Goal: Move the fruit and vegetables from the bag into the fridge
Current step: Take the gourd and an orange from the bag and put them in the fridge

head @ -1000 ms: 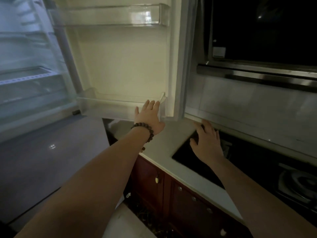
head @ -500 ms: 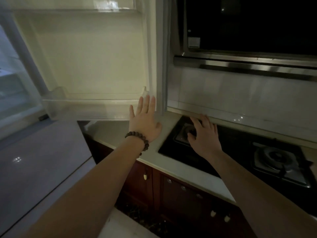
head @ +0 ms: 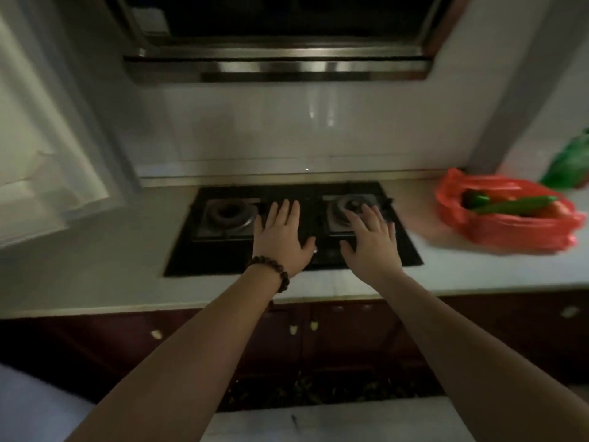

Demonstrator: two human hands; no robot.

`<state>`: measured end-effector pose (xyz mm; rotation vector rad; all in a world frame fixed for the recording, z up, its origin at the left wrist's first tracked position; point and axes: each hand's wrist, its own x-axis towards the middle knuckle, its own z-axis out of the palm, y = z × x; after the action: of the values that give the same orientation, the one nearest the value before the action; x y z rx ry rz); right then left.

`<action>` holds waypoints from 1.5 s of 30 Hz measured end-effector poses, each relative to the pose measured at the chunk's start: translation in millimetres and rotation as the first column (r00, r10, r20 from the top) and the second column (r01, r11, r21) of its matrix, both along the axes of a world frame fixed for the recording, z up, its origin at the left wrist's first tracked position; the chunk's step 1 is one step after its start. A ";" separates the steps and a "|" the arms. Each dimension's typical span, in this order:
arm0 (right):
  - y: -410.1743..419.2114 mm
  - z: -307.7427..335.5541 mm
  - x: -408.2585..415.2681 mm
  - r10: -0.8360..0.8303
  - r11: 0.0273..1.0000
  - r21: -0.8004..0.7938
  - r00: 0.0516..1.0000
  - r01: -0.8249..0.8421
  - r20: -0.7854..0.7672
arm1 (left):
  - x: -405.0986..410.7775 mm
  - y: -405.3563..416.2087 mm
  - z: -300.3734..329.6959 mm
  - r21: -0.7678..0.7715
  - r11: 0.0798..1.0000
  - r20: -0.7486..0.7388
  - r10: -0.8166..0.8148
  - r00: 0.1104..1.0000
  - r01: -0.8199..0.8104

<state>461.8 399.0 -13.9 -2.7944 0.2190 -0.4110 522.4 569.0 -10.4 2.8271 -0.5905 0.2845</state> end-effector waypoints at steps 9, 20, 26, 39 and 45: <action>-168.3 -19.5 -99.2 -0.292 0.956 0.026 0.956 0.293 -0.030 | -49.8 -188.6 -12.5 -0.016 0.971 -0.087 -0.240 0.967 0.240; -357.4 -40.3 -189.3 -0.471 0.878 0.056 0.879 0.475 -0.070 | -98.9 -397.3 -27.5 -0.048 0.922 -0.093 -0.387 0.917 0.384; -423.4 -49.7 -184.4 -0.483 0.868 0.076 0.870 0.491 -0.098 | -87.9 -458.3 -40.2 -0.058 0.925 -0.096 -0.381 0.920 0.377; -564.4 -83.0 -67.5 -0.423 0.900 0.065 0.900 0.431 -0.107 | 35.3 -600.8 -74.2 -0.123 0.930 -0.105 -0.358 0.928 0.345; -634.7 -81.4 10.3 -0.482 0.860 0.115 0.866 0.497 -0.132 | 94.8 -675.4 -91.6 -0.101 0.935 -0.187 -0.355 0.916 0.341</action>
<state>472.2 -235.7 -95.2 -2.5885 0.9591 -0.3492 617.1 -106.4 -101.9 2.5794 -0.9972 -0.0493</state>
